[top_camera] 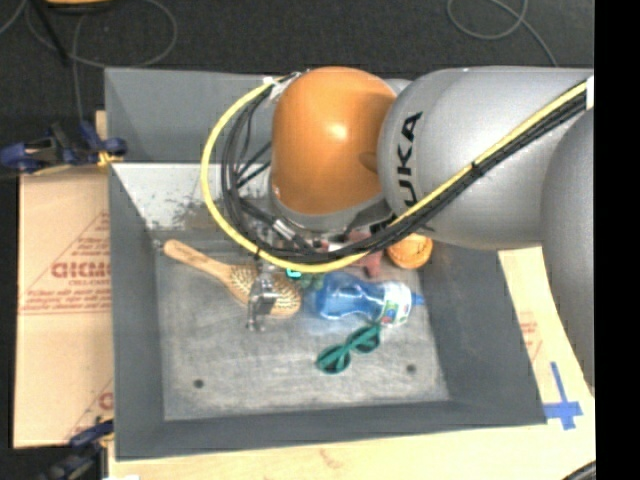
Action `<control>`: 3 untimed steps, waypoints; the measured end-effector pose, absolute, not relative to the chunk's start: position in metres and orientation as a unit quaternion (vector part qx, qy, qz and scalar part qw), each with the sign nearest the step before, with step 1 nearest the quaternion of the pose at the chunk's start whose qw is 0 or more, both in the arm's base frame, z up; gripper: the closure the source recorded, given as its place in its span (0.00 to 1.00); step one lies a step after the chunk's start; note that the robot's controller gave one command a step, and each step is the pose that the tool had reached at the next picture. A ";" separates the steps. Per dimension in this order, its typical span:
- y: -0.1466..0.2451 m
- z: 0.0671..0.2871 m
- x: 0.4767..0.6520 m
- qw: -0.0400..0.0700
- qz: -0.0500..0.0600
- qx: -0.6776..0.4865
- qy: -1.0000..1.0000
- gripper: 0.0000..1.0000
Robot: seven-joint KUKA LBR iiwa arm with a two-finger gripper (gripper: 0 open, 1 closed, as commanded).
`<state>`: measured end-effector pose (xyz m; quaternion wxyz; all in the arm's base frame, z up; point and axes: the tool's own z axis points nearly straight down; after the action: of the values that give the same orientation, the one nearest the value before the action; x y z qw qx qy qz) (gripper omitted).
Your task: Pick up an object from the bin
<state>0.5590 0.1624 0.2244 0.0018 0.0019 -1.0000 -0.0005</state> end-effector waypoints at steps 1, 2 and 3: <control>0.162 0.228 0.561 -0.002 -0.001 0.000 -1.000 0.00; 0.150 0.190 0.578 -0.006 -0.001 0.026 -1.000 0.00; 0.142 0.142 0.593 -0.002 0.000 0.107 -0.994 0.00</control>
Offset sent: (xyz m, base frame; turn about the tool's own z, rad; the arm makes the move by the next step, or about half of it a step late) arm 0.0388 -0.0340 -0.1046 -0.1199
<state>0.5932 0.1422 0.1419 -0.0022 0.1065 -0.9943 0.0002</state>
